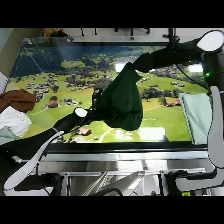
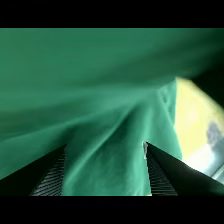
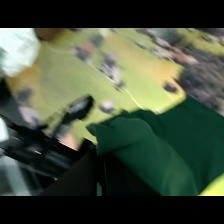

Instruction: Fold the shirts.

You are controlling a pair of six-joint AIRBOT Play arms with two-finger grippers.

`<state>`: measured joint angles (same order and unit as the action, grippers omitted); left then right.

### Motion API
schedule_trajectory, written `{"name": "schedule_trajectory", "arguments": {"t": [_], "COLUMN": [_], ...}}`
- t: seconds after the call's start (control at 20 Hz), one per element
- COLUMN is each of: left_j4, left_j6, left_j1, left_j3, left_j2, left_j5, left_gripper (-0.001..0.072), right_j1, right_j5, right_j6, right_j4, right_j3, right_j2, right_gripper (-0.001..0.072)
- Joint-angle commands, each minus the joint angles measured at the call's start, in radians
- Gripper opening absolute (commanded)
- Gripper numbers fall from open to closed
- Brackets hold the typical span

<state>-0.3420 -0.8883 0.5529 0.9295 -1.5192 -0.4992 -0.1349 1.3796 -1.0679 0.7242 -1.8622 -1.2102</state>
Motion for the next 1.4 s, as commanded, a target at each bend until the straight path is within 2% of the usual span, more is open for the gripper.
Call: {"name": "schedule_trajectory", "arguments": {"t": [0.0, 0.05, 0.15, 0.25, 0.4, 0.45, 0.55, 0.6, 0.75, 0.85, 1.0, 1.1, 1.15, 1.2, 1.25, 1.35], "left_j4": [0.002, 0.002, -0.013, -0.045, -0.095, -0.111, -0.111, -0.111, -0.111, -0.110, -0.113, -0.112, -0.110, -0.103, -0.079, 0.008], "left_j6": [0.002, 0.002, 0.002, 0.001, -0.005, -0.014, -0.039, -0.051, -0.064, -0.063, -0.063, -0.062, -0.062, -0.063, -0.062, -0.031], "left_j1": [-0.038, -0.065, -0.122, -0.182, -0.272, -0.300, -0.352, -0.383, -0.447, -0.435, -0.404, -0.410, -0.410, -0.409, -0.396, -0.355], "left_j3": [0.076, 0.082, 0.080, 0.080, 0.079, 0.079, 0.079, 0.079, 0.078, 0.073, 0.007, -0.060, -0.089, -0.108, -0.120, -0.127], "left_j2": [-0.051, -0.039, 0.000, 0.042, 0.091, 0.097, 0.088, 0.079, 0.036, -0.006, -0.051, -0.056, -0.056, -0.056, -0.056, -0.056], "left_j5": [-0.140, -0.192, -0.277, -0.356, -0.435, -0.452, -0.505, -0.534, -0.595, -0.606, -0.611, -0.591, -0.563, -0.532, -0.494, -0.412], "left_gripper": [0.0533, 0.0533, 0.0533, 0.0533, 0.0533, 0.0533, 0.0534, 0.0534, 0.0534, 0.0534, 0.0533, 0.0533, 0.0533, 0.0534, 0.0534, 0.0534], "right_j1": [0.002, 0.002, 0.003, 0.014, 0.063, 0.085, 0.127, 0.150, 0.236, 0.286, 0.312, 0.304, 0.298, 0.288, 0.280, 0.269], "right_j5": [0.007, 0.010, 0.016, 0.013, -0.028, -0.047, -0.063, -0.062, -0.017, 0.079, 0.150, 0.135, 0.100, 0.040, -0.023, -0.149], "right_j6": [-0.095, -0.116, -0.135, -0.150, -0.225, -0.261, -0.307, -0.317, -0.317, -0.317, -0.296, -0.245, -0.221, -0.204, -0.190, -0.167], "right_j4": [0.363, 0.446, 0.512, 0.515, 0.514, 0.513, 0.506, 0.506, 0.492, 0.433, 0.310, 0.245, 0.206, 0.168, 0.140, 0.065], "right_j3": [0.010, 0.010, 0.010, 0.010, 0.010, 0.010, 0.009, 0.007, 0.007, 0.026, 0.167, 0.302, 0.358, 0.401, 0.426, 0.435], "right_j2": [-0.056, -0.083, -0.145, -0.218, -0.324, -0.347, -0.359, -0.351, -0.302, -0.291, -0.253, -0.214, -0.202, -0.201, -0.206, -0.230], "right_gripper": [0.0019, 0.0019, 0.0019, 0.0019, 0.0020, 0.0055, 0.0404, 0.0447, 0.0447, 0.0446, 0.0446, 0.0448, 0.0487, 0.0596, 0.0660, 0.0660]}}
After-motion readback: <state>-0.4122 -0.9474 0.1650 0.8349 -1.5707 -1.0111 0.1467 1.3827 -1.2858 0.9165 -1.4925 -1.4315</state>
